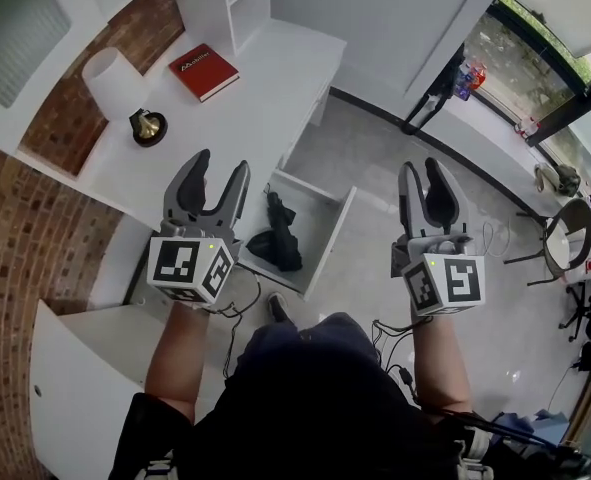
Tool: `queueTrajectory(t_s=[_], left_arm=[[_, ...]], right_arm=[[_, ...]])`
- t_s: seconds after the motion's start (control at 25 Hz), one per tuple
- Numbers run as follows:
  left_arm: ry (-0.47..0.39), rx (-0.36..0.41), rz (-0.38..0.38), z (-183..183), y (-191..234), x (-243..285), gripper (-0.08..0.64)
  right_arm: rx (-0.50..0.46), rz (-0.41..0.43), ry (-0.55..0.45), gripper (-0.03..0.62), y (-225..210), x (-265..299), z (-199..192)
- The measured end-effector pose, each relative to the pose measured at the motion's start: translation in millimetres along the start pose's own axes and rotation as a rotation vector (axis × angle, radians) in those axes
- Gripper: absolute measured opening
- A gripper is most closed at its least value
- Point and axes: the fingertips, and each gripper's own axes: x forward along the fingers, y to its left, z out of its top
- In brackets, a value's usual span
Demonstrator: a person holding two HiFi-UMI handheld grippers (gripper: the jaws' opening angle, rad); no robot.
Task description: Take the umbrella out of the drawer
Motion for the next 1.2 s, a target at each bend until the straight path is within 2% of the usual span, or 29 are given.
queueTrajectory(t_s=[0.08,0.24,0.36,0.48,0.68,1.0,1.2], left_arm=[[0.019,-0.006,0.0,-10,1,7,0.241],[0.076,0.009,0.022,-37,3,21,0.241],[0.12,-0.009,0.051,-59,5,33,0.241],[0.16,-0.017,0.077,-75,4,47,0.241],[0.234,0.038,0.158,-103,2,63,0.241],[0.411,0.05,0.214,-183,-16,84,0.241],[0.487,0.069,0.256,-230,-19,88,0.241]], right_arm=[[-0.018,0.011,0.017,0.144,-3,7,-9],[0.009,0.03,0.057,0.144,-12,24,-36],[0.025,0.053,0.094,0.143,-23,38,-57],[0.044,0.081,0.087,0.143,-39,56,-65],[0.083,0.138,0.141,0.139,-60,83,-82],[0.125,0.19,0.165,0.127,-96,105,-116],[0.14,0.219,0.206,0.124,-111,115,-139]])
